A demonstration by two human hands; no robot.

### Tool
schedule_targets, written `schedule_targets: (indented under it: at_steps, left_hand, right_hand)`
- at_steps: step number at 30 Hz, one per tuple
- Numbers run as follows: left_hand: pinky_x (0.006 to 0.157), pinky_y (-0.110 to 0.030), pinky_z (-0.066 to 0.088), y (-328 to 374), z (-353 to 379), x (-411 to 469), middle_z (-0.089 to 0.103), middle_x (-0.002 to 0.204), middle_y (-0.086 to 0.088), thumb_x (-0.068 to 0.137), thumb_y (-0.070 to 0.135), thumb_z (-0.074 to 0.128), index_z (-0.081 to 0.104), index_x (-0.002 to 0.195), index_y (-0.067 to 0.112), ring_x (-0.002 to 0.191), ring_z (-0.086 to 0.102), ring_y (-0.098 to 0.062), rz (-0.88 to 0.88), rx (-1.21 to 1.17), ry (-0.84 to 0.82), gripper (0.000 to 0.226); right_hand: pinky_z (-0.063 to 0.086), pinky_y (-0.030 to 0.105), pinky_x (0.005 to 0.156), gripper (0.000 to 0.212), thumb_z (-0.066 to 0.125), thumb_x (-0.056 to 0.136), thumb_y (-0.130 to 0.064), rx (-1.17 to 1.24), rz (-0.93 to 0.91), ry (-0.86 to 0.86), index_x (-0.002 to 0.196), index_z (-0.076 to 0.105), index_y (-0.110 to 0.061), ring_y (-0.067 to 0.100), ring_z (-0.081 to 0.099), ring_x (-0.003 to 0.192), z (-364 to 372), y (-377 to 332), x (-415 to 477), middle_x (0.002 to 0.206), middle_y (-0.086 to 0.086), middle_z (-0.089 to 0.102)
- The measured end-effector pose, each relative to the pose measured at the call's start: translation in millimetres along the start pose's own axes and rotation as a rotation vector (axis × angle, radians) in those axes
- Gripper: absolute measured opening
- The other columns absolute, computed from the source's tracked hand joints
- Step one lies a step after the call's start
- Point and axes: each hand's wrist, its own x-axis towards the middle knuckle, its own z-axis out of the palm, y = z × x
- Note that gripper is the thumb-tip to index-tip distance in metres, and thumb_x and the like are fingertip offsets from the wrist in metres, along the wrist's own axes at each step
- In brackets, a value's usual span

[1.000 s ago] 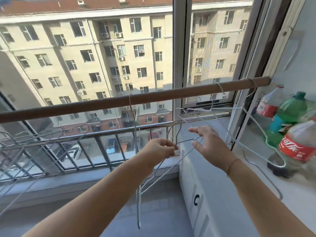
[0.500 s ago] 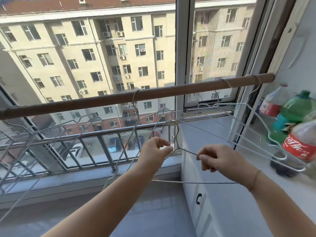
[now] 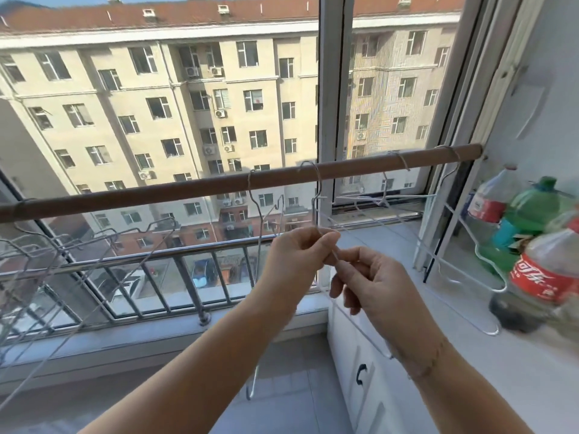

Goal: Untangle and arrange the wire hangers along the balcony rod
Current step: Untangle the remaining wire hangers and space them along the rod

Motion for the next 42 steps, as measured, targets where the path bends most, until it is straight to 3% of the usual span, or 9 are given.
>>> schedule_targets:
  at_steps: [12,15,20,23,26,31,35,38,42]
  left_hand:
    - [0.091,-0.043,0.05,-3,-23,24,0.062,0.087,-0.011,0.093,0.018,0.05,0.063,0.099,0.003,0.085,0.057,-0.023,-0.245,0.066,0.121,0.02]
    - [0.083,-0.034,0.049,-5,-16,20,0.057,0.115,-0.017,0.087,0.025,0.056,0.049,0.119,0.005,0.095,0.055,-0.021,-0.202,0.171,0.227,0.038]
    - [0.114,-0.045,0.027,3,6,-8,0.022,0.144,-0.002,0.087,0.017,0.054,0.014,0.145,0.017,0.138,0.025,-0.023,0.119,0.372,0.389,0.07]
    - [0.112,-0.039,0.03,4,23,-11,0.027,0.131,0.009,0.083,0.014,0.052,0.029,0.137,0.02,0.132,0.03,-0.012,0.357,0.366,0.367,0.06]
    - [0.103,-0.046,0.038,4,43,-2,0.028,0.122,0.014,0.077,0.018,0.05,0.037,0.129,0.022,0.124,0.034,-0.011,0.367,0.349,0.347,0.054]
    - [0.104,-0.045,0.037,3,64,4,0.028,0.123,0.007,0.079,0.003,0.056,0.036,0.131,0.019,0.119,0.034,-0.007,0.339,0.229,0.441,0.059]
    - [0.087,-0.021,0.046,-3,72,2,0.037,0.117,0.007,0.076,0.003,0.052,0.044,0.124,0.018,0.111,0.043,-0.012,0.505,0.244,0.434,0.051]
    - [0.078,-0.007,0.038,-3,83,10,0.048,0.112,0.007,0.085,0.01,0.051,0.051,0.118,0.022,0.105,0.049,-0.008,0.392,0.296,0.202,0.035]
    - [0.094,-0.034,0.046,-4,95,33,0.058,0.113,0.001,0.092,0.023,0.05,0.051,0.124,0.018,0.105,0.057,-0.016,0.074,0.199,0.019,0.033]
  right_hand:
    - [0.04,0.019,0.042,0.01,0.056,0.09,-0.013,0.006,0.087,-0.029,0.088,0.061,-0.005,0.01,0.052,0.042,40,8,32,0.057,0.008,0.063]
    - [0.047,0.02,0.054,0.01,0.055,0.089,-0.016,-0.113,0.078,-0.012,0.092,0.063,-0.011,0.01,0.06,0.056,35,15,30,0.069,0.004,0.069]
    - [0.045,0.004,0.072,0.013,0.057,0.088,-0.024,-0.415,-0.202,0.21,0.1,0.062,-0.025,-0.001,0.061,0.085,-2,-7,12,0.09,-0.016,0.065]
    - [0.04,0.007,0.081,0.017,0.058,0.087,-0.019,-0.59,-0.345,0.43,0.104,0.062,-0.021,0.003,0.057,0.091,-35,-14,5,0.096,-0.013,0.059]
    - [0.04,0.028,0.093,0.03,0.062,0.084,-0.022,-0.745,-0.151,0.396,0.113,0.057,-0.016,0.015,0.051,0.105,-62,3,10,0.104,-0.006,0.05]
    - [0.042,0.005,0.065,0.027,0.061,0.086,-0.019,-0.555,0.047,0.292,0.112,0.054,-0.016,0.014,0.06,0.08,-76,29,6,0.084,-0.002,0.061]
    - [0.048,0.017,0.06,0.015,0.057,0.088,-0.015,-0.465,0.015,0.328,0.103,0.059,-0.018,0.018,0.062,0.062,-83,32,6,0.064,-0.001,0.066]
    - [0.047,0.024,0.056,0.013,0.057,0.088,-0.014,-0.411,0.023,0.316,0.099,0.061,-0.02,0.011,0.056,0.052,-86,33,10,0.058,-0.002,0.062]
    - [0.044,0.023,0.055,0.013,0.056,0.088,-0.015,-0.347,0.042,0.292,0.098,0.065,-0.016,0.001,0.052,0.049,-90,32,24,0.057,-0.003,0.061]
